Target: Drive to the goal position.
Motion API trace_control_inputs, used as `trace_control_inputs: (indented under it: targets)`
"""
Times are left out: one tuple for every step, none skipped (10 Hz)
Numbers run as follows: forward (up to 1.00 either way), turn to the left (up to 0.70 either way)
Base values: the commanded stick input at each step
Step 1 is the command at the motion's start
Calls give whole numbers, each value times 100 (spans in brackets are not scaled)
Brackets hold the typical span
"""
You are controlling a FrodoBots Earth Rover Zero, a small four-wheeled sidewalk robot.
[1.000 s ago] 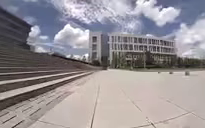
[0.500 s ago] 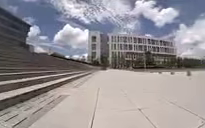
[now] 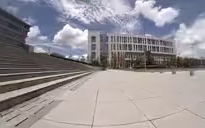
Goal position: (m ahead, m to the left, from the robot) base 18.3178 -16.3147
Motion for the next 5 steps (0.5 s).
trace_control_inputs:
  targets:
    - [70, 11]
    - [70, 3]
    - [70, 6]
    - [70, 16]
    - [70, 13]
